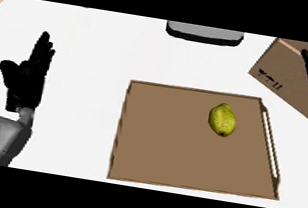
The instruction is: Pick the pear from the tray and place it in the cardboard box
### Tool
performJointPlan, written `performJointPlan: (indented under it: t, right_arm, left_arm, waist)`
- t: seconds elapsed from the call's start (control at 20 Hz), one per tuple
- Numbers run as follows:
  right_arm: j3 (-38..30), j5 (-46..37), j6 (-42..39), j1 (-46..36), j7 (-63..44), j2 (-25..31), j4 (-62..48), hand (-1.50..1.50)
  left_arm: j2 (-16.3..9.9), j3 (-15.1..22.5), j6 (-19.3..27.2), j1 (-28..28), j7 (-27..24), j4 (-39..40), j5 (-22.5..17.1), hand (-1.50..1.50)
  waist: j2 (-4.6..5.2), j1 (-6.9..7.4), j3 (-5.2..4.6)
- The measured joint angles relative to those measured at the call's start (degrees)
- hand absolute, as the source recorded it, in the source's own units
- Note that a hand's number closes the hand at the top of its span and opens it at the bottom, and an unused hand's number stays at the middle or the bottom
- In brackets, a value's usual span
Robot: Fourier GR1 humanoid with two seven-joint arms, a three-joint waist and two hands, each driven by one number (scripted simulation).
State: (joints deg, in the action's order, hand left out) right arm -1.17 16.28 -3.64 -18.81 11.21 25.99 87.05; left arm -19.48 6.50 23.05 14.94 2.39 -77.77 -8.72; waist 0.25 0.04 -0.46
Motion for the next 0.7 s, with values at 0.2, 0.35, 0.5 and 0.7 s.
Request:
performJointPlan:
  t: [0.2, 0.35, 0.5, 0.7]
  right_arm:
    - [-7.6, 7.1, 0.7, 3.8, 0.1, -1.0, -2.8, -1.50]
    - [-13.3, 11.6, 2.2, 7.7, -1.7, -1.3, -7.5, -1.50]
    - [-16.8, 13.8, 0.8, 12.5, -1.8, -0.7, -13.0, -1.50]
    - [-18.7, 12.4, -3.2, 15.9, 7.9, -1.5, -17.1, -1.50]
  left_arm:
    - [-2.5, 1.6, -4.0, 0.5, -1.8, -1.7, 1.1, 0.00]
    - [-4.9, 4.3, -8.6, 0.8, -3.9, -4.0, 2.3, 0.00]
    - [-6.3, 6.6, -13.4, 0.7, -5.1, -6.3, 2.1, 0.00]
    - [-7.4, 7.4, -18.1, 0.8, -6.5, -7.0, 2.0, 0.00]
  waist:
    - [-0.28, -1.26, 0.40]
    - [-0.32, -2.56, 0.63]
    - [-0.28, -1.93, 0.54]
    - [-0.83, -0.85, -0.36]
